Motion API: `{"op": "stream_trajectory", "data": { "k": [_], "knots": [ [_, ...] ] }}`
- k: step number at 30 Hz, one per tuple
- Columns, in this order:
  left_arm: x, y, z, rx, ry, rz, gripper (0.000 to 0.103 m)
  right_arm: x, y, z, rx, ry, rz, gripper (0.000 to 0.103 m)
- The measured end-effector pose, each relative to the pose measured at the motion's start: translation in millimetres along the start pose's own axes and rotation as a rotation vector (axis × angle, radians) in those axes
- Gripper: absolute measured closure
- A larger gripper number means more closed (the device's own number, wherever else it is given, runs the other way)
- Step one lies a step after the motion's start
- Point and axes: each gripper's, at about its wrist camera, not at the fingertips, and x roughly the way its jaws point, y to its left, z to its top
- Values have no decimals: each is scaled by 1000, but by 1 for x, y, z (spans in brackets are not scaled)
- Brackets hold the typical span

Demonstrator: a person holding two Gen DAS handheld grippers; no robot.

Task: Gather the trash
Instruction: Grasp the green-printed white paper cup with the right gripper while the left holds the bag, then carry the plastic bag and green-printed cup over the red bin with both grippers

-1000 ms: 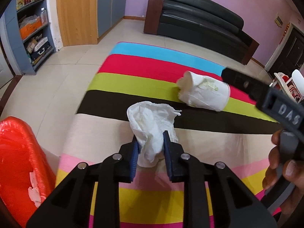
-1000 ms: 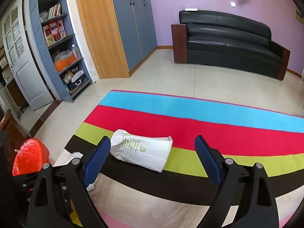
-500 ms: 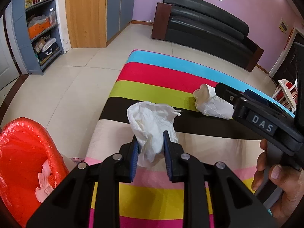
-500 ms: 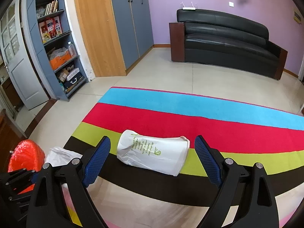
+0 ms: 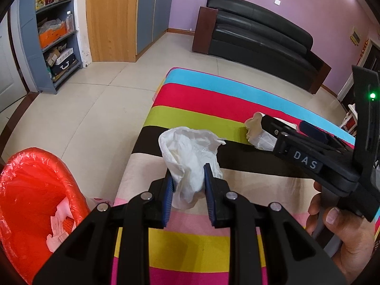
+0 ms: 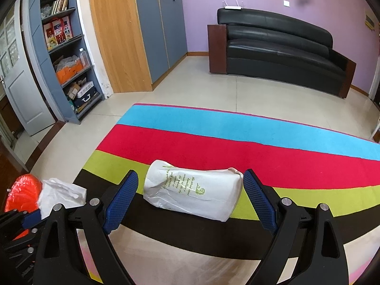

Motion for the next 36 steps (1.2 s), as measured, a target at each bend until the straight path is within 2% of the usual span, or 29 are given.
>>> {"op": "stream_trajectory", "data": {
  "k": [13, 24, 36],
  "knots": [
    [-4, 2, -2, -5, -4, 0, 79, 8, 0, -6, -28, 15, -33, 18],
    [-6, 3, -2, -6, -5, 0, 79, 13, 0, -9, -32, 57, -12, 19],
    [-21, 12, -3, -16, -25, 12, 79, -8, 4, -9, -47, 20, 6, 20]
  ]
}}
